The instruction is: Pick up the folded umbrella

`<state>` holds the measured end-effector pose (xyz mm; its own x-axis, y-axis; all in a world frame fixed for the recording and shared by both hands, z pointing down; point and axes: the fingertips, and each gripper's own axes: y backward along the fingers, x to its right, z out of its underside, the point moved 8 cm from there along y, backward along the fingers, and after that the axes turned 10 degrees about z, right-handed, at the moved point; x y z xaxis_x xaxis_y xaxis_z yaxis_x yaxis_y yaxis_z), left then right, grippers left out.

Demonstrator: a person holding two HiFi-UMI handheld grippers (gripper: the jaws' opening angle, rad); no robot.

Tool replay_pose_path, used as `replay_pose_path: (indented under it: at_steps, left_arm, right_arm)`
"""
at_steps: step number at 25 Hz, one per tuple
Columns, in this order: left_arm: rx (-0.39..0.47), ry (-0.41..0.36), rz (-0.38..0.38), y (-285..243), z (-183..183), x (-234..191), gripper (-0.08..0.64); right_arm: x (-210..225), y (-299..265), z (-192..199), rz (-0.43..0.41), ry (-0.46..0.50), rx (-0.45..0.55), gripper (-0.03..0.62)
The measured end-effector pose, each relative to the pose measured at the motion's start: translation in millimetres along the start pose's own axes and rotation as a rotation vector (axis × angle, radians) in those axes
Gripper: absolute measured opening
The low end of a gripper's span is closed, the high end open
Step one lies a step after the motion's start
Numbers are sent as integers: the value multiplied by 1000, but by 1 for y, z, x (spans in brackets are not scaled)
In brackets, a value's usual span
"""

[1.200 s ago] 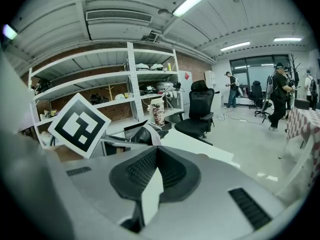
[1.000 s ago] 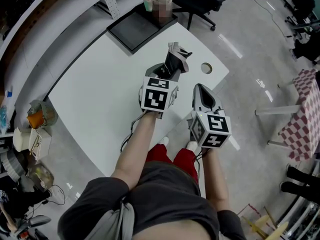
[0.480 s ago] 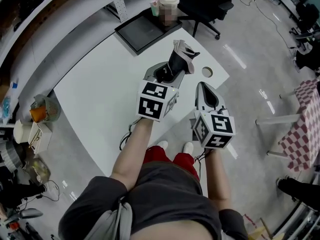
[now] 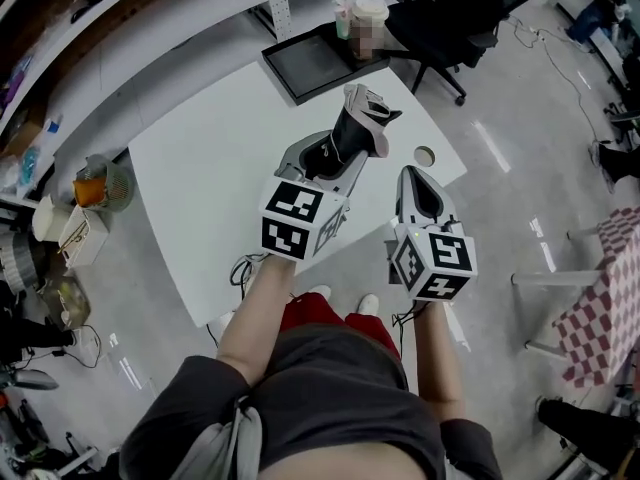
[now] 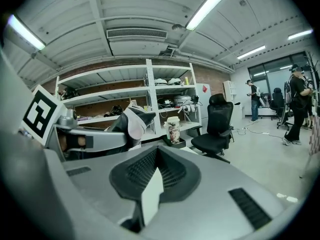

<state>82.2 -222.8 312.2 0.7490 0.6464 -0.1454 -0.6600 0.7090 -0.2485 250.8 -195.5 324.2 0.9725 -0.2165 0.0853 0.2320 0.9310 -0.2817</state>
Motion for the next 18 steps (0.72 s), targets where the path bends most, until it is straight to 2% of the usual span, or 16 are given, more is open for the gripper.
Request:
replay_pose_path:
  at_steps: [18]
  left_arm:
    - [83,40,-255,48,6,50,201]
  right_arm:
    - [27,15,-9,-225,40,17,18]
